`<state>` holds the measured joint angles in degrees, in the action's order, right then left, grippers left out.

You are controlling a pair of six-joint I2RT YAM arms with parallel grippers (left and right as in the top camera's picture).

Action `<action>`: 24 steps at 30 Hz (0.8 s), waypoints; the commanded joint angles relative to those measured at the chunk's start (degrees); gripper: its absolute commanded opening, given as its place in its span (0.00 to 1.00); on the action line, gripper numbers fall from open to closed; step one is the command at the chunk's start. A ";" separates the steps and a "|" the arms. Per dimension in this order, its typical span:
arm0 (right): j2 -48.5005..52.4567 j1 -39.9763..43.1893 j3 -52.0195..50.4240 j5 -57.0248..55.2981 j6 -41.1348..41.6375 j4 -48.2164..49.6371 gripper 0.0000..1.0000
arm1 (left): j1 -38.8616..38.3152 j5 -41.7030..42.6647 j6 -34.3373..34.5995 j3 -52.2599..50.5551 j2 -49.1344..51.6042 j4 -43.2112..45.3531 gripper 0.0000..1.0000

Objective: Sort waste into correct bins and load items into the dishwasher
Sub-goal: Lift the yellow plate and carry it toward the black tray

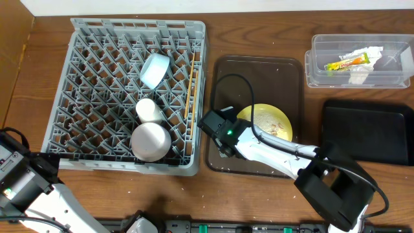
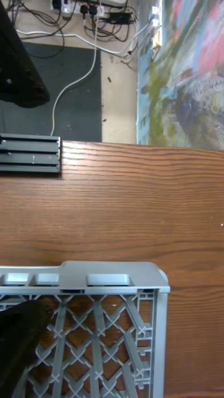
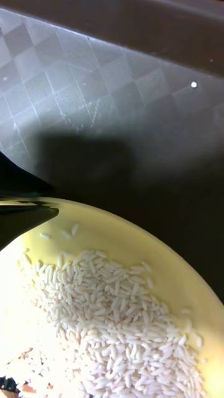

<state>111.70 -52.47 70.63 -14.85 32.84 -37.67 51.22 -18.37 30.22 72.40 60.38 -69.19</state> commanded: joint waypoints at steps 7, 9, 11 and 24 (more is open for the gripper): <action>-0.26 -1.33 2.54 -4.98 -1.64 -1.29 0.01 | 0.24 -0.76 0.55 0.96 -0.15 -0.22 1.00; -0.26 -1.33 4.07 -5.73 -1.64 -2.14 0.01 | 0.24 -0.74 0.55 0.96 -0.15 -0.22 1.00; -0.26 -1.33 5.57 -5.92 -1.84 -2.93 0.01 | 0.24 -0.76 0.55 0.96 -0.15 -0.22 1.00; -0.26 -1.18 13.33 -12.13 -2.03 -14.91 0.01 | 0.24 -0.74 0.55 0.96 -0.15 -0.22 1.00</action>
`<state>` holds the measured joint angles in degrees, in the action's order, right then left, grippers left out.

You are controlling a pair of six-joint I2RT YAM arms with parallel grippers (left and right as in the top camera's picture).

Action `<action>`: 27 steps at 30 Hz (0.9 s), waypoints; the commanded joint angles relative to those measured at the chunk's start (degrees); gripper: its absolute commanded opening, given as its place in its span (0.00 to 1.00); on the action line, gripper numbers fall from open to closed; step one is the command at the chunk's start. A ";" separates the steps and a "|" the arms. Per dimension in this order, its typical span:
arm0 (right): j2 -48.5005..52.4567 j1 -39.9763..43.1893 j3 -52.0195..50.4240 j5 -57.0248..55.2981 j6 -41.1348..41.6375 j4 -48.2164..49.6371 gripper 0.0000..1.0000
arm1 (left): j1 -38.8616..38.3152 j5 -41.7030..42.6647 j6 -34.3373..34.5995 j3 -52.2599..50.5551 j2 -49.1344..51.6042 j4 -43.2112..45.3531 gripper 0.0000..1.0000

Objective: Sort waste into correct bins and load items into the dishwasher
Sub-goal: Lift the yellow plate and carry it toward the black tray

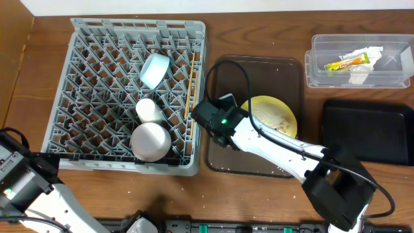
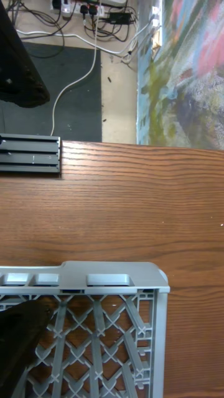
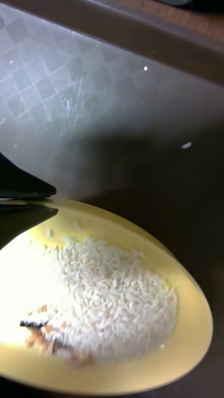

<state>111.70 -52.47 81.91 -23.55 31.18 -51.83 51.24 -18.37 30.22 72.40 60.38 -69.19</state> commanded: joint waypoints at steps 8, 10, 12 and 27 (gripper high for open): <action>-0.26 -1.16 2.08 -6.49 0.22 -2.43 0.01 | 0.22 -0.76 0.55 0.96 -0.15 -0.22 1.00; -0.26 -1.05 2.25 -8.70 1.68 -4.09 0.01 | 0.22 -0.76 0.55 0.96 -0.15 -0.22 1.00; -0.26 -0.63 2.97 -9.73 3.13 -6.32 0.01 | 0.22 -0.74 0.55 0.96 -0.15 -0.22 1.00; -0.37 11.54 15.19 -10.88 19.30 -18.45 0.01 | 0.22 -0.74 0.55 0.96 -0.15 -0.22 1.00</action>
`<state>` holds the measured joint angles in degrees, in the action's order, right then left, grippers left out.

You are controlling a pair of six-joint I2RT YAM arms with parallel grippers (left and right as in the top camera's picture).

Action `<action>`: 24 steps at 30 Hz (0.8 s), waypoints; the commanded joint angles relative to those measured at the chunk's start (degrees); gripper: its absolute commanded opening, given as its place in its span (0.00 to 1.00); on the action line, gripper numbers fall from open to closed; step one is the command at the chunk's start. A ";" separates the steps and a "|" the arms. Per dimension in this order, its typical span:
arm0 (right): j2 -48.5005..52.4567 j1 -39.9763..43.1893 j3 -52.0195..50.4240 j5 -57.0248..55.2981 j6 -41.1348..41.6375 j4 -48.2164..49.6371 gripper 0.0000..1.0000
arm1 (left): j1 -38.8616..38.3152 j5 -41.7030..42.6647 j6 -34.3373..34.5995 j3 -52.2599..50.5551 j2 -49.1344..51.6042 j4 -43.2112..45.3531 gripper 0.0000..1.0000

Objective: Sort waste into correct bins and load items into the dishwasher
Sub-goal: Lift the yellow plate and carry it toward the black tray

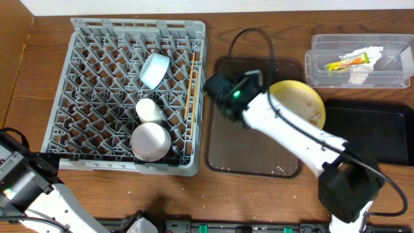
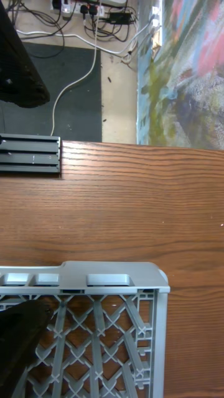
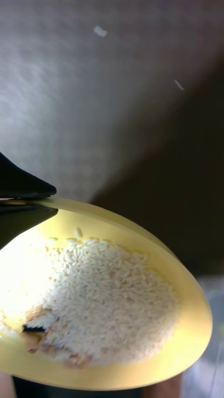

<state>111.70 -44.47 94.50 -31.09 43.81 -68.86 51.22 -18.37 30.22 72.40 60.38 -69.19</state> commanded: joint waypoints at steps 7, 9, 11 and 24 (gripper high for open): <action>-1.77 11.50 3.39 -3.17 10.71 -2.71 0.01 | 0.24 -0.76 0.52 0.96 -0.15 -0.22 1.00; -2.19 13.79 3.39 -3.02 12.22 -3.39 0.01 | 0.24 -0.76 0.55 0.96 -0.15 -0.22 1.00; -2.56 16.24 3.39 -2.49 13.38 -4.13 0.01 | 0.24 -0.76 0.52 0.96 -0.15 -0.22 1.00; -3.91 36.61 3.37 10.67 13.33 -3.93 0.01 | 0.24 -0.76 0.55 0.96 -0.15 -0.22 1.00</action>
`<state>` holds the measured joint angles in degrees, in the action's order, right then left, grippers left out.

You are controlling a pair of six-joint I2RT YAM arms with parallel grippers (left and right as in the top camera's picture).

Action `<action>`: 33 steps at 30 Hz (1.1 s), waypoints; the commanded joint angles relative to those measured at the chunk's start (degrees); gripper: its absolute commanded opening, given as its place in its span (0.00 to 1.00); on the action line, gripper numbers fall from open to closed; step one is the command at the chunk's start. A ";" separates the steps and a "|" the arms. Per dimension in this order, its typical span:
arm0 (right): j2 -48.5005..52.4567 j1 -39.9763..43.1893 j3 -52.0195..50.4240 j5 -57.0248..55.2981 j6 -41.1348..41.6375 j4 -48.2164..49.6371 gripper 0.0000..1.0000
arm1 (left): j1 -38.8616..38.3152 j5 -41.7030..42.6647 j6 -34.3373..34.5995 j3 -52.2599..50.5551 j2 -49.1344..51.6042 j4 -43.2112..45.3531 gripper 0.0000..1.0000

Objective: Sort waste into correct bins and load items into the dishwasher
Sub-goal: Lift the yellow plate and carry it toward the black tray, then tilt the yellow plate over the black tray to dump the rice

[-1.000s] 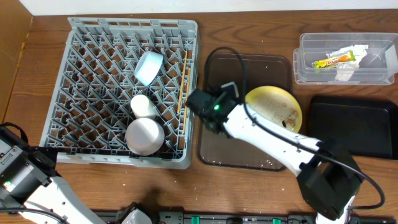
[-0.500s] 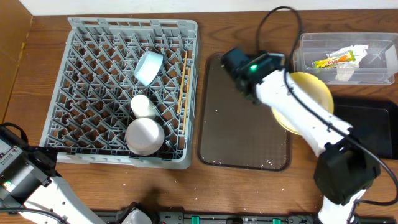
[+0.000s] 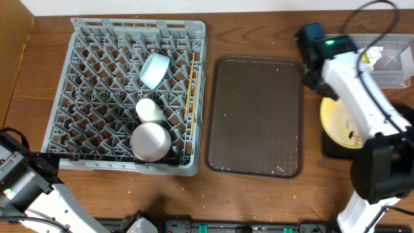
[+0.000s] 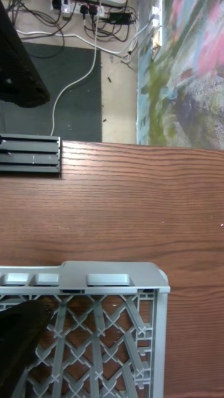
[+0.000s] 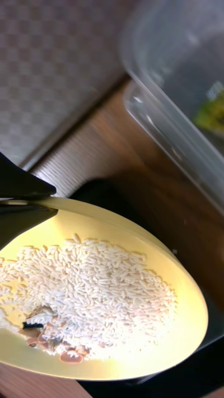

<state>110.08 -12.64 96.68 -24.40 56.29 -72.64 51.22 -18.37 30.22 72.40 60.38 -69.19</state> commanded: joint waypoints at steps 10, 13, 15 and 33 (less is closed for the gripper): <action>-2.29 20.65 1.18 22.21 -11.63 3.96 0.01 | 0.24 -0.74 0.52 0.96 -0.15 -0.22 1.00; -2.29 24.00 1.18 26.60 -13.55 4.37 0.01 | 0.24 -0.76 0.55 0.96 -0.15 -0.22 1.00; -2.29 26.16 1.18 29.90 -15.17 4.66 0.01 | 0.24 -0.76 0.55 0.96 -0.15 -0.22 1.00; -3.54 38.66 1.18 57.51 -26.62 4.07 0.01 | 0.24 -0.74 0.55 0.96 -0.15 -0.22 1.00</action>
<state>109.43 24.40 96.71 28.25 32.45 -68.20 51.22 -18.37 30.22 72.40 60.38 -69.19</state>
